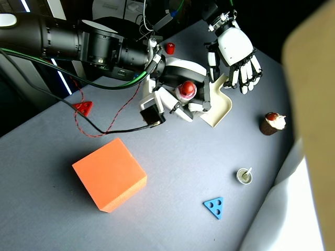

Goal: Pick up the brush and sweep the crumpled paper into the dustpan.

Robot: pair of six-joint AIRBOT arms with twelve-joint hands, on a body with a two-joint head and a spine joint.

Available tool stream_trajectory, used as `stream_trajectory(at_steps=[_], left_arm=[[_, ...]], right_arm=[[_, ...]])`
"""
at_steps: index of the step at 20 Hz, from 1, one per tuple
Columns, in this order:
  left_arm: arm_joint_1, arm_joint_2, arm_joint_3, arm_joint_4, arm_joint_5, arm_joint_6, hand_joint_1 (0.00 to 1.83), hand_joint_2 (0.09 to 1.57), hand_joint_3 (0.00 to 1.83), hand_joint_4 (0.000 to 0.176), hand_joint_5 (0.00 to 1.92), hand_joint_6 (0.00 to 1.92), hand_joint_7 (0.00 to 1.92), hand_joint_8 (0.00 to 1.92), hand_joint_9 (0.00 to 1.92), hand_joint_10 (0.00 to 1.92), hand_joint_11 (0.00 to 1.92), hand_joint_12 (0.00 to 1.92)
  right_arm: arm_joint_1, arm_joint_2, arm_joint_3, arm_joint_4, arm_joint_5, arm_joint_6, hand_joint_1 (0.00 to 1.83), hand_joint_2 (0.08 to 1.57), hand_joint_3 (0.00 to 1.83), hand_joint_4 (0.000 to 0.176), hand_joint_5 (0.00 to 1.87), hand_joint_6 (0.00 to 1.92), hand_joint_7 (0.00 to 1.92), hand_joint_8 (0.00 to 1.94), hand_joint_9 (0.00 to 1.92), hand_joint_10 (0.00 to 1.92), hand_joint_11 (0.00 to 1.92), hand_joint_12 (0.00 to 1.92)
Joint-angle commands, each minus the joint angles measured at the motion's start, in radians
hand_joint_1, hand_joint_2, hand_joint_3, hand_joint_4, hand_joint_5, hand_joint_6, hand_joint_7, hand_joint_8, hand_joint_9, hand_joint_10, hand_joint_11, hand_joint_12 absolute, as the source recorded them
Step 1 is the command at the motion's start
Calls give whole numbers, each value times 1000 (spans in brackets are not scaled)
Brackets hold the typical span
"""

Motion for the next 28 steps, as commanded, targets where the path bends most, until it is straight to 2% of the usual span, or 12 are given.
stream_trajectory(at_steps=[1, 4, 7, 8, 9, 13, 16, 19, 22, 23, 27, 28], left_arm=[[-12, 4, 0, 21, -101, 8, 1100, 1126, 0, 0, 972, 992, 478, 6, 384, 7, 0, 852], [-13, 5, -1, 21, -98, 13, 1087, 1137, 1, 0, 948, 1031, 457, 4, 365, 1, 0, 793], [-15, 4, -1, 21, -97, 15, 1079, 1136, 1, 0, 948, 1031, 464, 2, 362, 1, 0, 796], [-16, 4, -1, 21, -97, 16, 1061, 1142, 2, 8, 936, 1050, 434, 3, 352, 1, 0, 813], [-17, 4, 0, 20, -97, 17, 1076, 1137, 0, 0, 948, 1032, 439, 5, 359, 3, 0, 818], [-22, 1, 0, 20, -96, 21, 1080, 1139, 1, 0, 944, 1038, 456, 3, 361, 4, 0, 818], [-27, -3, 1, 16, -95, 27, 1099, 1129, 0, 0, 966, 1002, 465, 1, 370, 2, 0, 830], [-28, -4, 2, 16, -95, 29, 1084, 1137, 1, 0, 947, 1033, 433, 2, 355, 3, 0, 769], [-27, -6, 3, 11, -96, 30, 1064, 1140, 1, 4, 940, 1045, 443, 4, 354, 5, 0, 770], [-27, -9, 4, 9, -98, 30, 1074, 1138, 0, 0, 945, 1037, 445, 3, 355, 3, 0, 769], [-16, -15, 3, -3, -107, 30, 1080, 1128, 0, 0, 968, 1001, 458, 5, 377, 8, 0, 814], [-14, -15, 1, -6, -109, 30, 1068, 1139, 3, 0, 942, 1042, 456, 3, 375, 5, 0, 790]], right_arm=[[-10, 0, 14, -50, -70, 5, 1365, 1197, 1, 62, 918, 1921, 958, 1941, 1141, 1921, 1310, 1921], [-26, -34, 78, -148, -128, 110, 1353, 1205, 4, 59, 898, 1921, 954, 1941, 1139, 1921, 1307, 1921], [-33, -51, 108, -238, -178, 220, 1354, 1205, 0, 40, 910, 1921, 983, 1941, 1148, 1921, 1311, 1921], [-34, -53, 110, -289, -195, 285, 1357, 1201, 0, 37, 907, 1921, 980, 1941, 1149, 1921, 1312, 1921], [-34, -55, 110, -304, -197, 297, 1370, 1199, 0, 31, 910, 1921, 983, 1941, 1158, 1921, 1318, 1921], [-34, -79, 125, -311, -257, 351, 1371, 1181, 0, 17, 885, 1921, 1015, 1941, 1187, 1921, 1337, 1921], [-32, -87, 132, -311, -301, 407, 1351, 1199, 3, 21, 889, 1921, 1026, 1941, 1199, 1921, 1341, 1921], [-34, -83, 120, -387, -331, 535, 1351, 1189, 0, 27, 922, 1921, 1017, 1941, 1186, 1921, 1332, 1921], [-41, -85, 103, -413, -332, 554, 1345, 1202, 2, 23, 907, 1921, 1005, 1941, 1173, 1921, 1323, 1921], [-44, -86, 98, -413, -339, 556, 1351, 1207, 0, 0, 892, 1921, 994, 1941, 1171, 1921, 1326, 1921], [-51, -79, 83, -419, -373, 556, 1363, 1206, 0, 0, 899, 1921, 993, 1941, 1174, 1921, 1324, 1921], [-51, -70, 83, -420, -377, 556, 1375, 1196, 0, 0, 904, 1921, 992, 1941, 1179, 1921, 1326, 1921]])
